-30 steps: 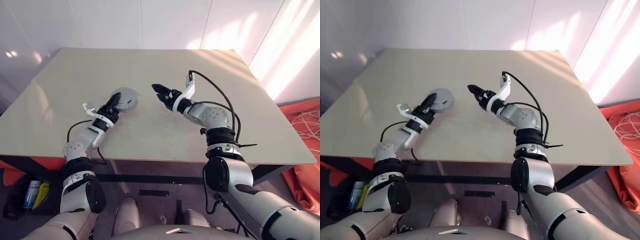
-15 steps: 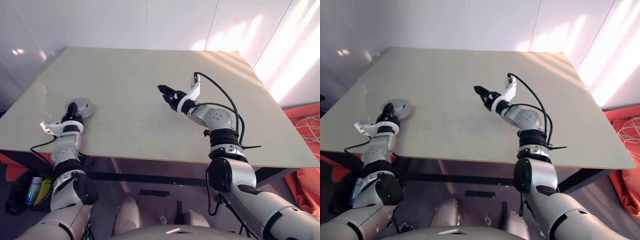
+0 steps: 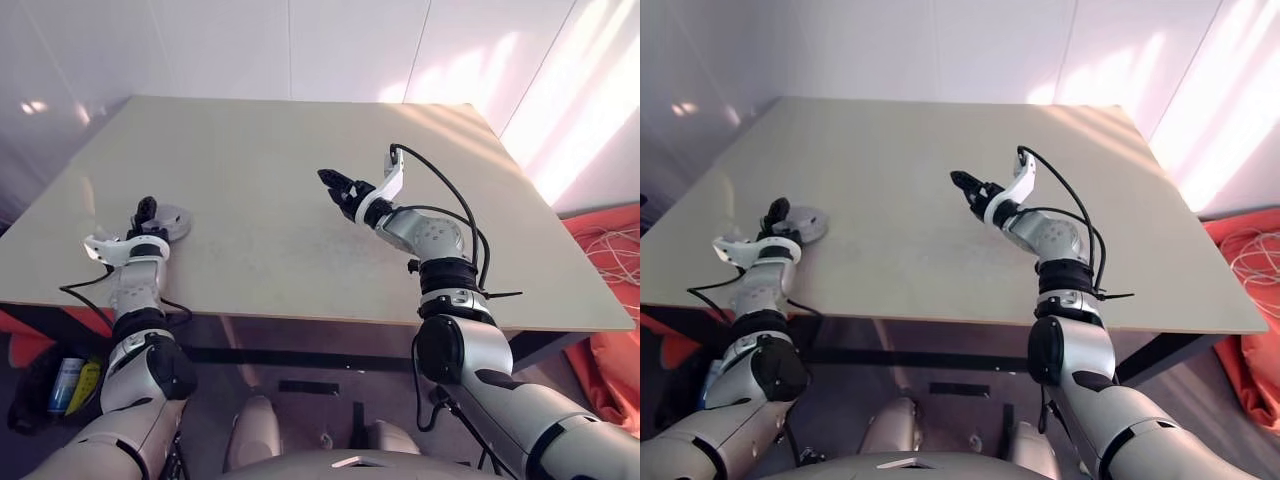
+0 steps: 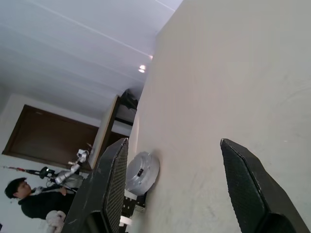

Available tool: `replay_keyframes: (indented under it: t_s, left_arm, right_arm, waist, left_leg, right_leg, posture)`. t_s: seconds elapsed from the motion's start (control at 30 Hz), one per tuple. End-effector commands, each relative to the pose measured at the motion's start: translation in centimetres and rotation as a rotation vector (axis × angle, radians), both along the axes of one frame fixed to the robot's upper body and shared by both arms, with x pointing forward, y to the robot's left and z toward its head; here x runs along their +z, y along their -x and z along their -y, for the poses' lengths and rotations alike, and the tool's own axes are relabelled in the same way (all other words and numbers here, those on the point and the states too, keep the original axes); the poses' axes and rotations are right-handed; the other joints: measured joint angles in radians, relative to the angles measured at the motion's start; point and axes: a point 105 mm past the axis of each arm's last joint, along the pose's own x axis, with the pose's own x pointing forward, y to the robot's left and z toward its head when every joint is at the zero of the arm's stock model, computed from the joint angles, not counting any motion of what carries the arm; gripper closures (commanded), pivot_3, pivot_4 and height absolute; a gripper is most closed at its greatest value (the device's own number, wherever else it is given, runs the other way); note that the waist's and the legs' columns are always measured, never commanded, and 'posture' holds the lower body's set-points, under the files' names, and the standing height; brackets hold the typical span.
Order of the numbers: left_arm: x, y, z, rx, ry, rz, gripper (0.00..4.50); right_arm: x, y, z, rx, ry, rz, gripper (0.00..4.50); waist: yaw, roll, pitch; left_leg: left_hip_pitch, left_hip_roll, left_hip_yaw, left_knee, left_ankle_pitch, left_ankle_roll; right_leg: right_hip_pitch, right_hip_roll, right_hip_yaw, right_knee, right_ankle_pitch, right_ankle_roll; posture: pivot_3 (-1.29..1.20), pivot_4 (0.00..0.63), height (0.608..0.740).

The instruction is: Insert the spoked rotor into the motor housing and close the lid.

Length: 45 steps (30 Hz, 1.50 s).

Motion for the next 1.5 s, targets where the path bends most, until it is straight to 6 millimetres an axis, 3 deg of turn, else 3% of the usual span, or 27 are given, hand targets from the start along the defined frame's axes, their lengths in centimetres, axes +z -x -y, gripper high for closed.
replay_keyframes:
  t_s: [0.03,0.2,0.4,0.53,0.7,0.8,0.93,1.1,1.3,1.37,1.5]
  left_arm:
    - [-0.6,1.2,-3.1,0.138,-0.054,-0.102,0.04]
    - [-3.6,4.7,-7.1,0.323,-0.221,-0.452,0.04]
    - [-4.5,9.3,-11.1,0.511,-0.425,-0.793,0.04]
    - [-3.5,10.3,-12.3,0.587,-0.514,-0.869,0.04]
    - [-2.2,10.1,-12.7,0.62,-0.598,-0.875,0.04]
    - [-0.7,8.6,-12.2,0.598,-0.665,-0.811,0.04]
    - [1.7,5.4,-10.5,0.51,-0.747,-0.659,0.04]
    - [6.1,0.4,-6.3,0.315,-0.814,-0.333,0.04]
    - [10.1,-2.3,-2.4,0.165,-0.937,-0.109,0.04]
    - [10.8,-3.4,0.2,0.045,-0.978,-0.018,0.04]
    - [10.5,-4.4,7.7,-0.344,-1.067,0.187,0.04]
  right_arm:
    - [1.0,-0.4,0.2,-0.018,0.007,0.032,1.08]
    - [0.8,-0.5,0.1,-0.013,0.015,0.019,1.08]
    - [0.6,-0.5,0.0,-0.005,0.022,0.015,1.08]
    - [0.6,-0.5,0.0,-0.003,0.022,0.015,1.08]
    - [0.5,-0.5,0.0,0.001,0.023,0.014,1.08]
    - [0.6,-0.4,0.0,0.003,0.025,0.023,1.08]
    - [1.8,0.1,-0.1,0.048,0.001,0.093,1.08]
    - [4.8,1.6,0.5,0.091,0.071,0.39,1.08]
    - [4.3,3.2,2.4,0.145,0.304,0.621,1.08]
    - [3.2,3.7,3.0,0.198,0.44,0.674,1.08]
    - [1.0,5.2,4.2,0.341,0.676,0.755,1.08]
  waist:
    - [-0.005,0.0,0.0]
    - [-0.049,0.001,-0.001]
    - [-0.117,0.002,-0.004]
    - [-0.109,0.014,-0.011]
    - [-0.06,0.01,-0.01]
    - [-0.043,0.006,-0.01]
    - [-0.01,0.002,-0.01]
    - [0.019,0.0,-0.009]
    - [0.023,-0.003,-0.009]
    - [0.023,-0.003,-0.008]
    - [0.026,-0.004,-0.007]
  left_leg:
    - [0.003,0.0,0.0,-0.001,0.0,0.0]
    - [0.028,-0.001,0.0,-0.01,0.0,0.0]
    - [0.045,-0.004,0.0,-0.023,-0.004,-0.006]
    - [0.045,0.002,0.001,-0.023,-0.007,-0.016]
    - [0.04,0.005,-0.001,-0.022,-0.006,-0.019]
    - [0.036,0.003,-0.001,-0.02,-0.008,-0.016]
    - [0.026,0.003,-0.001,-0.017,-0.009,-0.015]
    - [0.025,0.003,-0.002,-0.016,-0.009,-0.015]
    - [0.025,0.002,-0.002,-0.013,-0.01,-0.013]
    - [0.025,0.002,-0.002,-0.013,-0.01,-0.013]
    - [0.023,0.002,-0.002,-0.011,-0.01,-0.013]
  right_leg:
    - [0.002,0.0,0.001,0.0,-0.001,-0.001]
    - [0.017,0.001,0.007,-0.001,-0.005,0.003]
    - [0.017,0.002,0.011,-0.002,-0.006,0.002]
    - [0.014,0.009,0.01,0.0,-0.01,-0.006]
    - [0.009,0.013,0.005,-0.001,-0.011,-0.009]
    - [0.007,0.009,0.004,-0.002,-0.008,-0.014]
    - [0.001,0.006,0.002,-0.002,-0.006,-0.014]
    - [0.002,0.002,0.001,-0.002,-0.005,-0.012]
    - [0.002,0.001,0.001,-0.002,-0.002,-0.007]
    - [0.002,0.001,0.001,-0.002,-0.002,-0.007]
    - [0.002,0.001,0.001,-0.002,-0.003,-0.008]
  posture:
    - [0.0,0.0,0.74]
    - [0.0,0.0,0.74]
    - [0.0,0.0,0.74]
    - [0.0,0.0,0.74]
    - [0.0,0.0,0.74]
    - [0.0,0.0,0.74]
    - [0.0,0.0,0.74]
    - [0.0,0.0,0.74]
    - [0.0,0.0,0.74]
    - [0.0,0.0,0.74]
    - [0.0,0.0,0.74]
